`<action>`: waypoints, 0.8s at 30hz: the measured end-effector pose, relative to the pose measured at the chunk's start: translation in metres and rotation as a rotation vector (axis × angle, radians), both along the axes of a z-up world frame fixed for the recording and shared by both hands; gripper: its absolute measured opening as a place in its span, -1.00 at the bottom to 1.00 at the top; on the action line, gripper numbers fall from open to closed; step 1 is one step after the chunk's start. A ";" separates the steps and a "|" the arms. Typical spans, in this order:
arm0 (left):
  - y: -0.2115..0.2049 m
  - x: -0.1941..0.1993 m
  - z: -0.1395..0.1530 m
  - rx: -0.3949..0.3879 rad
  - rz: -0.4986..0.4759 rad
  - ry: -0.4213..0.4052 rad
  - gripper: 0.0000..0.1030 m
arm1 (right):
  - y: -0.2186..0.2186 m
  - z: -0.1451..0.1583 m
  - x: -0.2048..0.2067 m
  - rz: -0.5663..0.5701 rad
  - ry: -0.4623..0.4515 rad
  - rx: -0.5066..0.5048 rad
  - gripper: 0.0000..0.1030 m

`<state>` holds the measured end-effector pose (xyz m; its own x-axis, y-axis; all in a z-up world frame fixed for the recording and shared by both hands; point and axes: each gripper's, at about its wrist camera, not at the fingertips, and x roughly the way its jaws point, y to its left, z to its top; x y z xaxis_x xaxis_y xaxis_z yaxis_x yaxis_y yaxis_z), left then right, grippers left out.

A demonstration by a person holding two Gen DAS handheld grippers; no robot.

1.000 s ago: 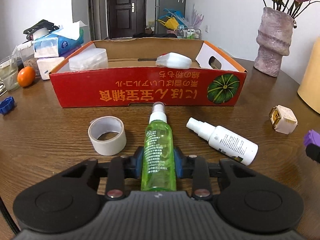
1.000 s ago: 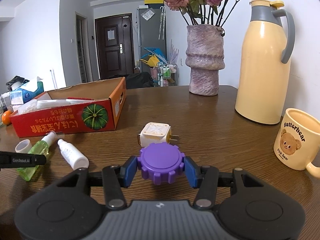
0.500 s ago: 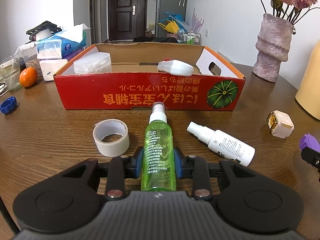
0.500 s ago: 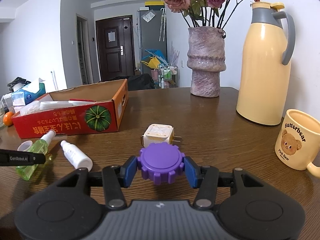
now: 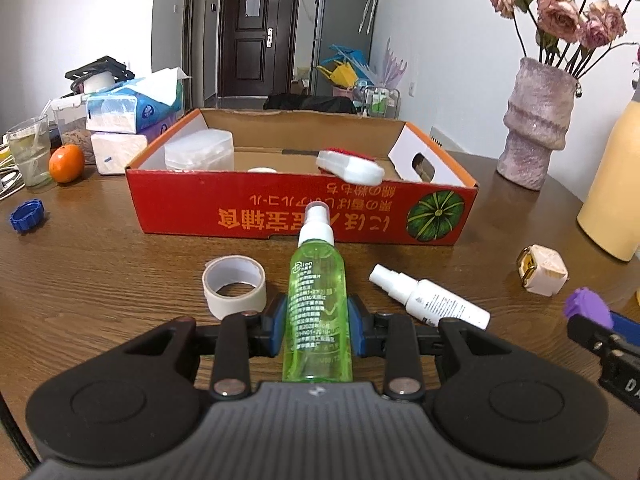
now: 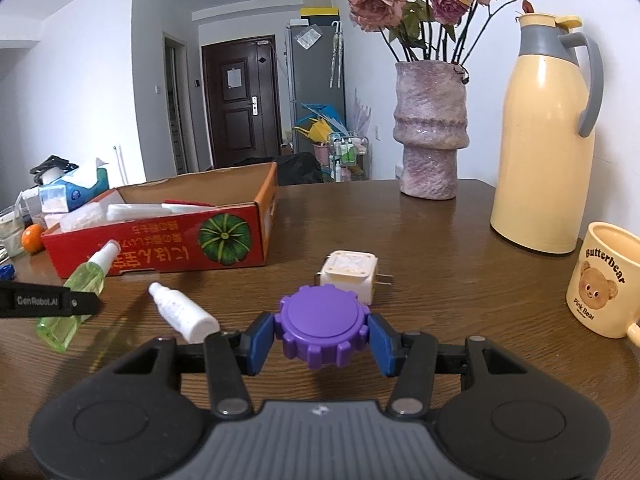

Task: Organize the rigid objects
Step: 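Grasp the green spray bottle with left tool while right tool holds the purple cap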

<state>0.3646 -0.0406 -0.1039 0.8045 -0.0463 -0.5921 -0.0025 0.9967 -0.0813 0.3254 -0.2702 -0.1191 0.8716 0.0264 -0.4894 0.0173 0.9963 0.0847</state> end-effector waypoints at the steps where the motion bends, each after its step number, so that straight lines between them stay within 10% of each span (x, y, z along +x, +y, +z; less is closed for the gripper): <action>1: 0.001 -0.002 0.002 -0.004 0.000 -0.007 -0.38 | 0.002 0.000 -0.001 0.003 -0.002 0.002 -0.02; 24: 0.023 -0.034 0.039 -0.075 0.001 -0.129 -0.38 | 0.056 0.018 -0.005 0.060 -0.053 0.051 -0.02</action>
